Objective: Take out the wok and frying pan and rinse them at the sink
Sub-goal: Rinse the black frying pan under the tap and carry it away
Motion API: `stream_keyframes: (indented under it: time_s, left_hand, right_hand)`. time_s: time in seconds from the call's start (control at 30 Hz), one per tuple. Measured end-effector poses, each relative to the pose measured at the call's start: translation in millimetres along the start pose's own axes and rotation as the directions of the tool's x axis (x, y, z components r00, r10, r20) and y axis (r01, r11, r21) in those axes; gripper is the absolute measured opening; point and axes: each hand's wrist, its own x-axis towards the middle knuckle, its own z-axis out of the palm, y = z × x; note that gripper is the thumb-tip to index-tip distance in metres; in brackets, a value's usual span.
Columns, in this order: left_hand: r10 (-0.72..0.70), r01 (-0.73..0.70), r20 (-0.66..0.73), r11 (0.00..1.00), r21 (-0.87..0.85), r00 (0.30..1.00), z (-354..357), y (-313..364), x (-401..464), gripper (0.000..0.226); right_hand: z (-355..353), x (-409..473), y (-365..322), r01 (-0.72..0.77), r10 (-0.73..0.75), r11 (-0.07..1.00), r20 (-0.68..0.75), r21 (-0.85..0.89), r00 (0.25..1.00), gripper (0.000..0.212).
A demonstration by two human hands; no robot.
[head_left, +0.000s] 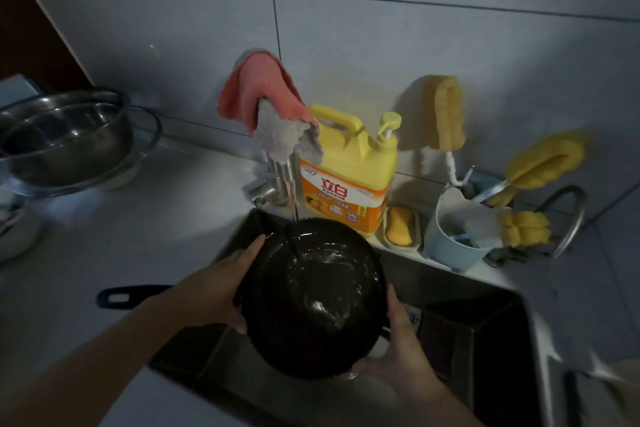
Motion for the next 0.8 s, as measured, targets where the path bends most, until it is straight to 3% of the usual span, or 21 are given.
stream_keyframes:
  time_s: [0.17,0.37,0.6,0.73,0.8]
  left_hand:
    - [-0.024,0.022,-0.004,0.982,-0.187,1.0,20.9,10.1,3.8,0.149]
    - [0.036,0.019,0.11,0.886,-0.463,0.993,37.5,32.1,11.9,0.131]
    - [-0.06,0.155,0.261,0.919,-0.361,0.963,59.8,5.4,19.5,0.137]
    - [-0.057,0.11,0.183,0.951,-0.29,0.981,55.3,1.0,19.0,0.143]
    - [-0.006,0.061,0.171,0.944,-0.323,0.985,44.4,15.3,15.3,0.143]
  right_hand:
    - [-36.0,3.5,-3.5,0.078,-0.074,0.987,0.034,-0.141,0.997,0.151]
    - [-70.6,-3.4,4.7,0.029,-0.001,0.98,0.139,-0.198,0.99,0.152]
    - [-53.2,-12.2,14.8,0.033,-0.014,0.996,0.228,-0.08,0.973,0.136]
    - [-34.7,-22.5,18.7,-0.052,0.048,0.998,0.152,0.024,0.987,0.139]
    - [-34.7,-24.9,16.6,-0.067,0.069,0.998,0.127,-0.023,0.989,0.147]
